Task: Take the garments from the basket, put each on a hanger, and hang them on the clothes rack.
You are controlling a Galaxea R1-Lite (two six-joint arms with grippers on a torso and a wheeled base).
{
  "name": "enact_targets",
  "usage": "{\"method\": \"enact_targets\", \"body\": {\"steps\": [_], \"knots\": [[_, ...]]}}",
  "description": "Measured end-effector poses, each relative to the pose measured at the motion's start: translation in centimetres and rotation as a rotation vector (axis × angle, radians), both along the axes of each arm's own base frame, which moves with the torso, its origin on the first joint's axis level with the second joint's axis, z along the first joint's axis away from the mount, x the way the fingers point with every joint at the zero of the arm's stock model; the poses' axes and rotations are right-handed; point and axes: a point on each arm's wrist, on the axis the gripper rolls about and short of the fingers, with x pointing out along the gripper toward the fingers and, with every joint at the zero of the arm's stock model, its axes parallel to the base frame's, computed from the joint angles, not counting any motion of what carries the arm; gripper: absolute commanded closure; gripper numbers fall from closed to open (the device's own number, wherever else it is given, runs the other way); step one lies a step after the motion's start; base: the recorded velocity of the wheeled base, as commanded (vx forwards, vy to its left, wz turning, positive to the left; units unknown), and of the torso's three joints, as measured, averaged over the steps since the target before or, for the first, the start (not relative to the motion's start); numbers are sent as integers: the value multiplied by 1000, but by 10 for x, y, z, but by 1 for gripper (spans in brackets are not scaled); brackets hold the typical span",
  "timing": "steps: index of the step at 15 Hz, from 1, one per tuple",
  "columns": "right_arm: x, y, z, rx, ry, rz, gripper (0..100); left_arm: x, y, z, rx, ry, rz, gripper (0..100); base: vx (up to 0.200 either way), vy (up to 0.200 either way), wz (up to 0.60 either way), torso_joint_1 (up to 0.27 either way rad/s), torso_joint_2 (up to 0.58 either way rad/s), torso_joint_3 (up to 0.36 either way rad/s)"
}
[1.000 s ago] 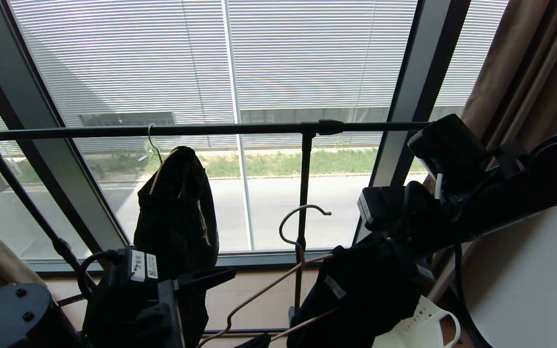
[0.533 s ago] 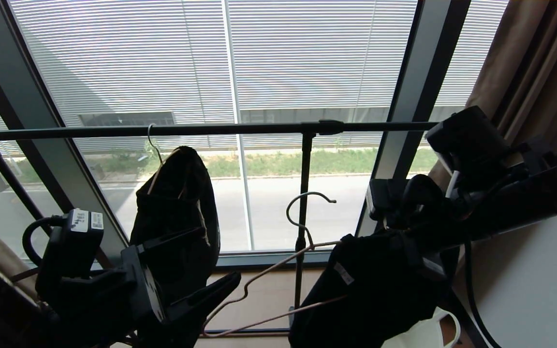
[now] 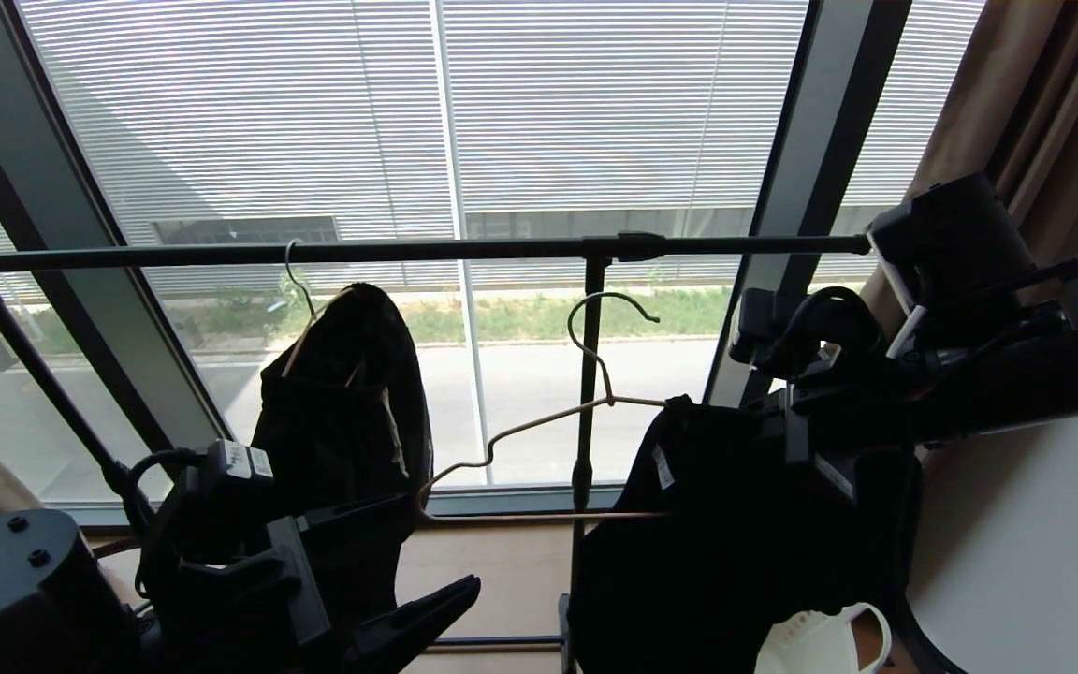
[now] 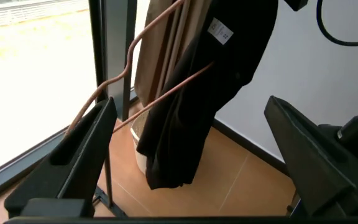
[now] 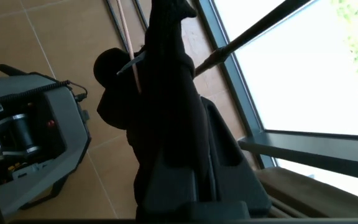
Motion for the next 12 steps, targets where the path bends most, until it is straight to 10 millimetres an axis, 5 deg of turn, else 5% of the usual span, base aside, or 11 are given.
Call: {"method": "enact_targets", "body": {"steps": [12], "knots": [[-14, 7, -2, -4, 9, 43, 100, 36, -75, -54, 140, 111, 107, 0, 0, 0, 0, 0, 0, 0]]}}
